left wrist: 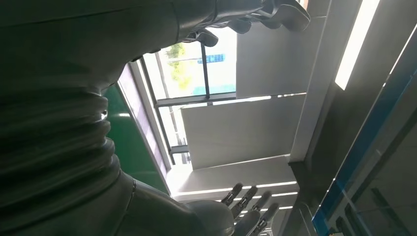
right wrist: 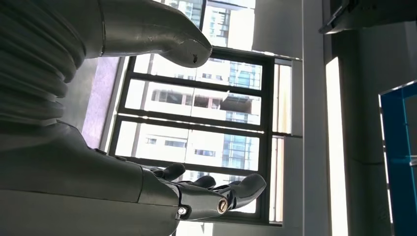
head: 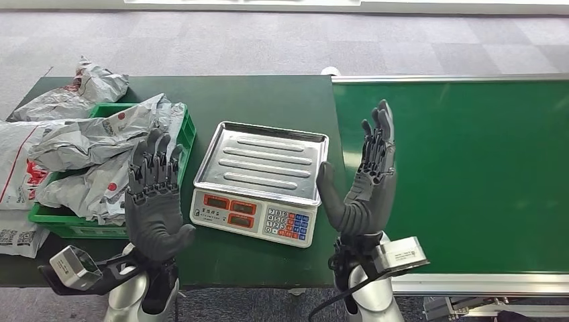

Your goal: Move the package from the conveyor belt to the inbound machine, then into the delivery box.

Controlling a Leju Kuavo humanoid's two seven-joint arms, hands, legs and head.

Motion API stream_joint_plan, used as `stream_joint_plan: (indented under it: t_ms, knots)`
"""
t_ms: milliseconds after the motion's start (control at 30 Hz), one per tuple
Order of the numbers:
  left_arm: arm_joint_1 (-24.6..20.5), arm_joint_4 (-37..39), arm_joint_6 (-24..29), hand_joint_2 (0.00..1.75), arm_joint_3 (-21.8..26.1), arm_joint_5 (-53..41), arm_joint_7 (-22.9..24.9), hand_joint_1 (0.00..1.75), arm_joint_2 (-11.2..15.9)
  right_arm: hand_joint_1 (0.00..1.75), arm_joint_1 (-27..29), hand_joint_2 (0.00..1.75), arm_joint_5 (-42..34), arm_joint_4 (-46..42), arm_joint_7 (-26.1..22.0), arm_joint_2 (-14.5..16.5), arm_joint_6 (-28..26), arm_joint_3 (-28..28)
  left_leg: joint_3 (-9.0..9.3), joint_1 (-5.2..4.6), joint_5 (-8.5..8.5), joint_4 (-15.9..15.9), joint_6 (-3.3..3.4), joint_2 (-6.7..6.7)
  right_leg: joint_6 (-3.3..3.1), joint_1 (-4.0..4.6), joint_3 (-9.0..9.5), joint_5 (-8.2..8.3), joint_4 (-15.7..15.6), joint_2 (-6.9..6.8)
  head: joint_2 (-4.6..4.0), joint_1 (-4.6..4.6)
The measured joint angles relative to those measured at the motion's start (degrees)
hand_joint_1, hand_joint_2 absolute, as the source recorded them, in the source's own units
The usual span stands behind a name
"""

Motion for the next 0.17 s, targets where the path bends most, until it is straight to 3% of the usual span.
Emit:
stream_joint_plan:
  t_ms: [167]
  knots:
    - [1.95, -1.45, 0.46, 1.75, -0.65, -0.46, -0.33, 0.0, 0.0, 0.0, 0.29, 1.75, 0.01, 0.41, -0.47, -0.39, 0.75, 0.91, 0.0, 0.0, 0.0, 0.0, 0.0, 0.0, 0.0, 0.0, 0.0, 0.0, 0.0, 0.0, 0.0, 0.0]
